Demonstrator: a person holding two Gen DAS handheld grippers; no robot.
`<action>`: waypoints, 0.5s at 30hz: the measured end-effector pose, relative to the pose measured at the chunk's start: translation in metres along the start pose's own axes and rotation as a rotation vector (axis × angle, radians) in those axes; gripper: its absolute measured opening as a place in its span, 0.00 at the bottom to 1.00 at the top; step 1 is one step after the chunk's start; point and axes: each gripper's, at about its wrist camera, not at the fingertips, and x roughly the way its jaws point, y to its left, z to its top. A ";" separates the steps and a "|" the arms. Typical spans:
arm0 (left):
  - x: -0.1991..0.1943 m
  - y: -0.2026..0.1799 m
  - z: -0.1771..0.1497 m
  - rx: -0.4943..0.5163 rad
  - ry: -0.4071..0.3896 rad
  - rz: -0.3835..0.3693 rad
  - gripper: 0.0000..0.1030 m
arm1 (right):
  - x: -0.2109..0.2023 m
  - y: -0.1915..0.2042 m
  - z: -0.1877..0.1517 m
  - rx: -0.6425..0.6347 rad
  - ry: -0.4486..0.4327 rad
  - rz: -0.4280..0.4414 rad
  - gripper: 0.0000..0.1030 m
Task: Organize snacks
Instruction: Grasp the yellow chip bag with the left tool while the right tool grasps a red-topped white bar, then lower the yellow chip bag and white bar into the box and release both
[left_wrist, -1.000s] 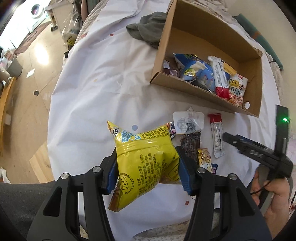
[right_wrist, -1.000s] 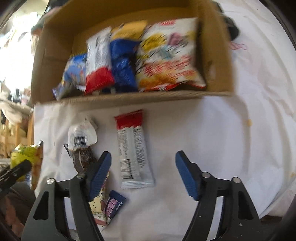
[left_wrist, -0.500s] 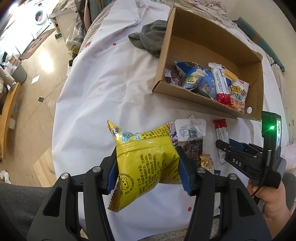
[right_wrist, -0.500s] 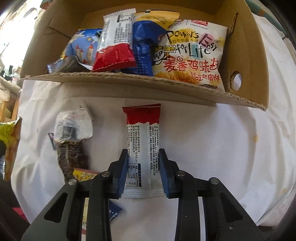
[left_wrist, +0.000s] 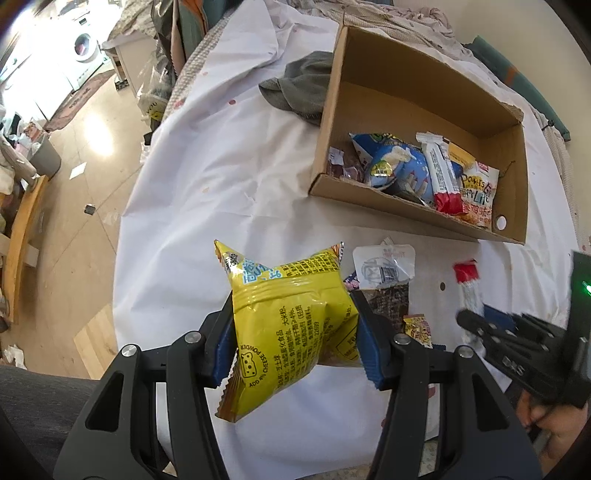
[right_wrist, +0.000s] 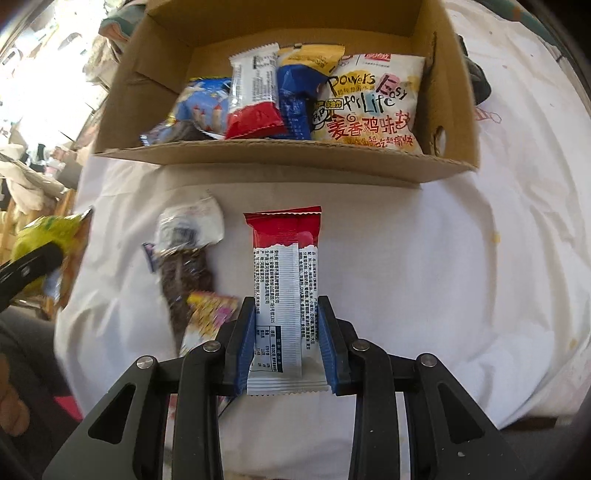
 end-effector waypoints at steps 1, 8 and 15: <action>-0.001 0.000 0.000 -0.002 -0.005 -0.002 0.50 | -0.006 0.000 -0.002 0.002 -0.011 0.008 0.32; -0.023 -0.004 0.006 -0.008 -0.113 -0.012 0.50 | -0.043 -0.010 -0.006 0.026 -0.089 0.060 0.32; -0.056 -0.020 0.032 0.038 -0.240 -0.029 0.50 | -0.081 -0.016 0.021 0.069 -0.256 0.119 0.32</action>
